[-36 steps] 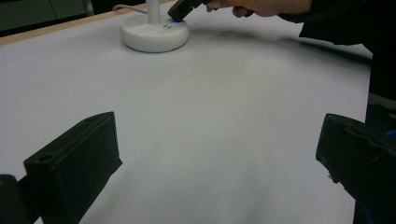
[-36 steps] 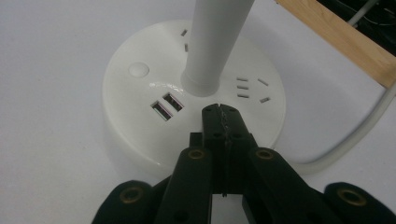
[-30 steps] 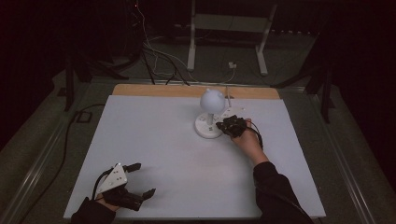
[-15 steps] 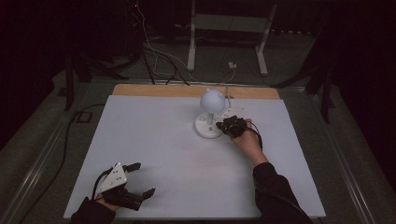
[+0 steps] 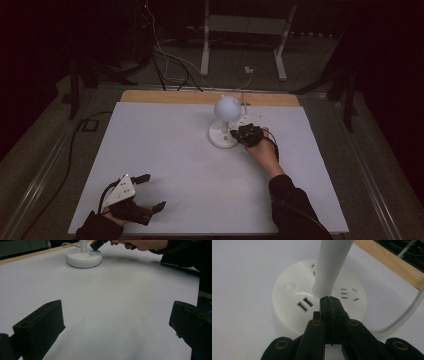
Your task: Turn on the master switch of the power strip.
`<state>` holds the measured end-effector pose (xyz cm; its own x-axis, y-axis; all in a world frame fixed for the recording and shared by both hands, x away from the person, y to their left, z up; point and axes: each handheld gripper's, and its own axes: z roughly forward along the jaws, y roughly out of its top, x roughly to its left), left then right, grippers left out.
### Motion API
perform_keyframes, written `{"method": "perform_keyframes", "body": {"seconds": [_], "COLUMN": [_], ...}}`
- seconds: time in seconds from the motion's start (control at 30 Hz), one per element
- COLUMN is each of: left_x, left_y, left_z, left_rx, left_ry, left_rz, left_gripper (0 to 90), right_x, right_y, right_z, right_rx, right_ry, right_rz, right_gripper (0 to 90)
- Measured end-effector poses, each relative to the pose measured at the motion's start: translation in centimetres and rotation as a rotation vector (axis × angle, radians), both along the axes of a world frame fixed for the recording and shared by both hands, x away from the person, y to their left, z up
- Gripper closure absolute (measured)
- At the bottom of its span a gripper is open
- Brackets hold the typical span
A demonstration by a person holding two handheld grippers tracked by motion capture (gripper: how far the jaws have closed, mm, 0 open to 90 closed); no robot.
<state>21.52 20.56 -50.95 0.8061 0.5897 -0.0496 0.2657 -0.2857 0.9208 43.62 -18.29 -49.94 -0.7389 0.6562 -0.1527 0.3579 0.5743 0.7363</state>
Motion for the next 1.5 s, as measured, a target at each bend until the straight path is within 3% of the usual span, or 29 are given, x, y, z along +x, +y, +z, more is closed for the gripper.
{"method": "perform_keyframes", "body": {"seconds": [0.43,0.93,1.1,1.33,1.5], "left_x": [0.0,0.0,0.0,0.0,0.0], "left_y": [0.0,0.0,0.0,0.1,0.1], "left_z": [0.0,0.0,0.0,0.0,0.0], "left_rx": [0.002,0.001,0.001,-0.001,-0.005], "left_ry": [-0.001,-0.002,-0.002,-0.003,-0.003], "left_rz": [0.001,0.0,0.0,0.001,0.0], "left_gripper": [0.1,0.1,0.1,0.1,0.1], "right_x": [-0.2,-0.8,-0.9,-1.1,-1.1], "right_y": [-0.8,-1.2,-1.7,-2.0,-2.3], "right_z": [1.3,1.3,1.5,1.6,1.8], "right_rx": [0.081,0.132,0.165,0.165,0.185], "right_ry": [0.032,0.072,0.076,0.092,0.119], "right_rz": [0.013,0.029,0.012,-0.006,-0.006], "right_gripper": [88.7,39.8,38.1,26.9,8.3]}}
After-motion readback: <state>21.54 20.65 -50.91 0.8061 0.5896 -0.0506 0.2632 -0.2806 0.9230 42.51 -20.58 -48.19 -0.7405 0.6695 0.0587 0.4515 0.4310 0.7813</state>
